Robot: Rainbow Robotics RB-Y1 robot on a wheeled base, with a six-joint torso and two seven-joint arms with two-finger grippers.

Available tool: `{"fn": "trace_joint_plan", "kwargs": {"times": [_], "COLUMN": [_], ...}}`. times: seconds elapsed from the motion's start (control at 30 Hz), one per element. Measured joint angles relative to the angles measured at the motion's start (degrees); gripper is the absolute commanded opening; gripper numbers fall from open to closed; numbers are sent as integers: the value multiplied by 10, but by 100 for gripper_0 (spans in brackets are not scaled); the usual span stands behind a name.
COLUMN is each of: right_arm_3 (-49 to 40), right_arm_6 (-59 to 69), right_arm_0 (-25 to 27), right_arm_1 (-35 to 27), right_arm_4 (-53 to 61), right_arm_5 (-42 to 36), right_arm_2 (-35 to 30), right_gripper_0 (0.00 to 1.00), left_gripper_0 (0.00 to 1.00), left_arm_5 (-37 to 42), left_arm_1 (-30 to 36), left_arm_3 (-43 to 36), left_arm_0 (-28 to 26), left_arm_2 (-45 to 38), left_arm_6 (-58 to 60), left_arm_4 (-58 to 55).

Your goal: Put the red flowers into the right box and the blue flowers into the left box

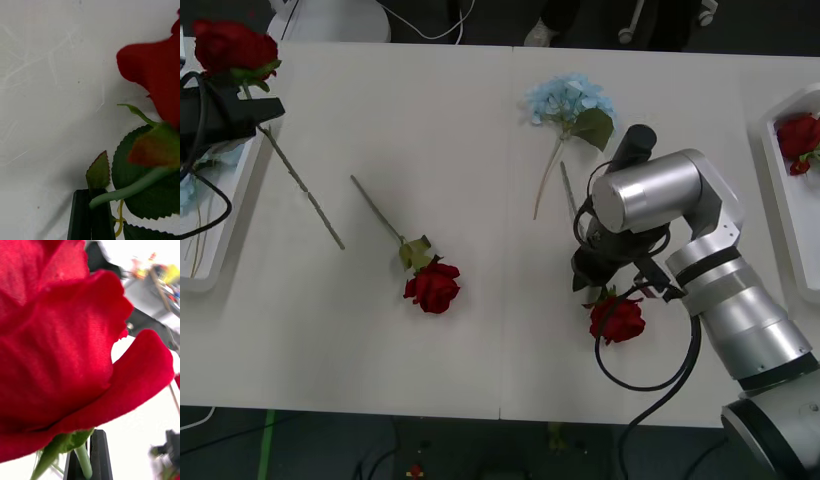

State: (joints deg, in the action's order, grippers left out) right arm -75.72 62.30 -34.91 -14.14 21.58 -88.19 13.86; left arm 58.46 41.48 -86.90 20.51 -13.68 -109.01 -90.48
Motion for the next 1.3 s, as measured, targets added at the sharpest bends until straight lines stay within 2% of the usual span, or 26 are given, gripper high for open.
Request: {"fn": "trace_joint_plan", "kwargs": {"times": [0.13, 0.33, 0.5, 0.6, 0.7, 0.83, 1.07, 1.3], "right_arm_3": [-39, -126, -199, -218, -218, -186, -36, 65], "right_arm_6": [-77, -176, -374, -531, -721, -958, -1282, -1477], "right_arm_0": [-10, -22, -25, -38, -55, -76, -122, -145], "right_arm_1": [-45, -121, -181, -210, -234, -249, -263, -279], "right_arm_4": [67, 133, 168, 172, 160, 114, 74, 8], "right_arm_5": [-45, -104, -126, -159, -172, -157, -19, 31], "right_arm_2": [0, 0, 0, -2, -9, -40, -88, -88], "right_gripper_0": [0, 0, 0, 0, 0, 0, 0, 0], "left_gripper_0": [0, 0, 0, 0, 0, 0, 0, 0], "left_arm_5": [17, 11, -128, -275, -318, -320, -342, -351], "left_arm_1": [-22, -80, -119, -127, -127, -129, -129, -129], "left_arm_3": [13, 14, 12, -3, -25, -38, -51, -55], "left_arm_0": [0, -1, -7, -9, -9, -9, -8, -5], "left_arm_2": [0, 16, 119, 224, 301, 336, 345, 345], "left_arm_6": [-132, -202, -338, -452, -489, -487, -487, -487], "left_arm_4": [-30, -65, -164, -231, -257, -311, -388, -437]}}
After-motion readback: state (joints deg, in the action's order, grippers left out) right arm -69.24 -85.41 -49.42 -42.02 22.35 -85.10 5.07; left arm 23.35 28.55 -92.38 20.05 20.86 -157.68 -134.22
